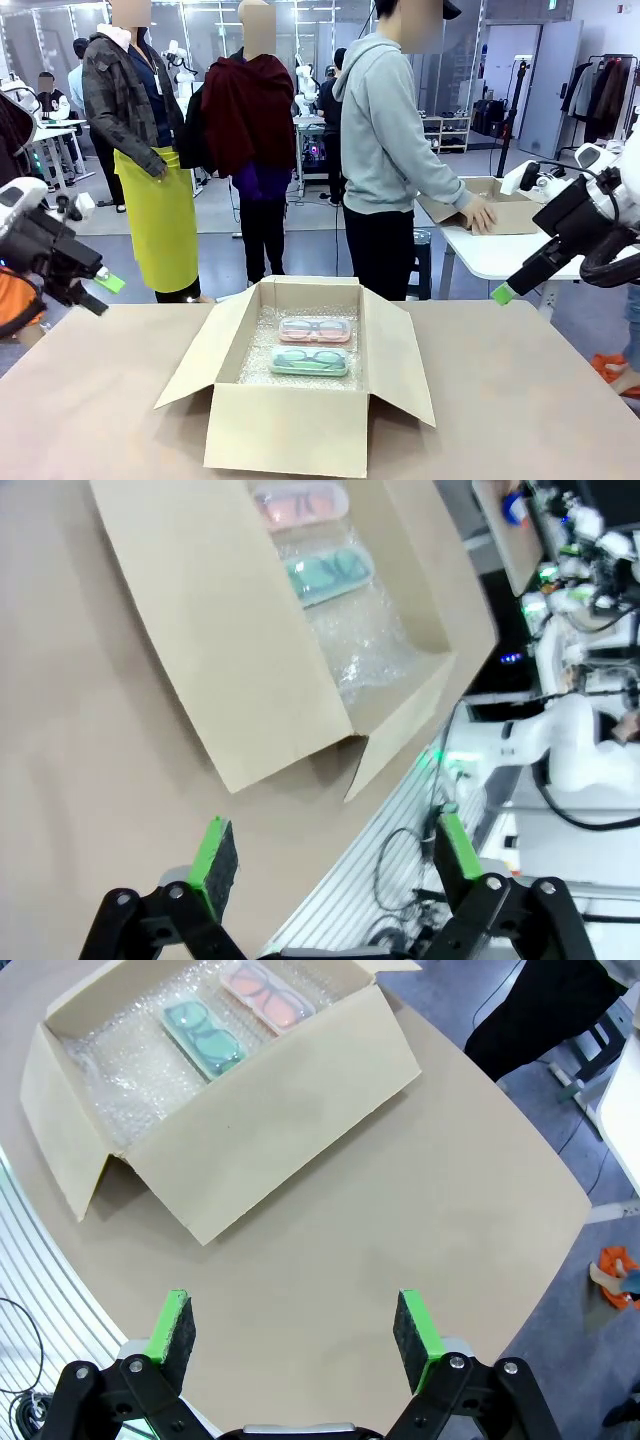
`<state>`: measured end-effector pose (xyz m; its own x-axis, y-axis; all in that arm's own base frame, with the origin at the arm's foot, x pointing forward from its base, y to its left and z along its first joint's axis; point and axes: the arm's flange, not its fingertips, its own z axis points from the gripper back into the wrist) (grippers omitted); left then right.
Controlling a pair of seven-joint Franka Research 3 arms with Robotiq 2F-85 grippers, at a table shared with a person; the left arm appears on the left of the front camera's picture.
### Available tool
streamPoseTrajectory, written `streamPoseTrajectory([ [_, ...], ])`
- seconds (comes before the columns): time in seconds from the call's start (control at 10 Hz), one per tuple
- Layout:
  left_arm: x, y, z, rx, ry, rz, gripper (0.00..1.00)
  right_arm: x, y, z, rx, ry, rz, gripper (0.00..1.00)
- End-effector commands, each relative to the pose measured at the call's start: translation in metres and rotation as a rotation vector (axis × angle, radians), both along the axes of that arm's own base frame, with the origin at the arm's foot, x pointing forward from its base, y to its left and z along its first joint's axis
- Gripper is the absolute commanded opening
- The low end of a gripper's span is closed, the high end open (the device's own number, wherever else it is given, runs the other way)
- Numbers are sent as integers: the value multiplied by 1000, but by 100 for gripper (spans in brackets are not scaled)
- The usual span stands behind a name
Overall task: Pack the glasses set securely to prepare it for shipping.
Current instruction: Position the Package Box on the left side of the table.
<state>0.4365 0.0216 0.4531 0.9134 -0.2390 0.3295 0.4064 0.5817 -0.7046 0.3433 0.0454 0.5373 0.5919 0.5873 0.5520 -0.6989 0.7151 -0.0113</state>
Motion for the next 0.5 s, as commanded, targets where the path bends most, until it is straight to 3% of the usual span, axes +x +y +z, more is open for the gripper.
streamPoseTrajectory([
  [0.0,15,2,-41,-83,50,36,100,-2,1,-1,-4,3,2,100],
  [0.2,24,5,-91,-140,109,64,100,-2,1,-1,-4,3,2,100],
  [0.4,30,5,-115,-189,148,121,100,-2,1,-1,-4,3,2,100],
])
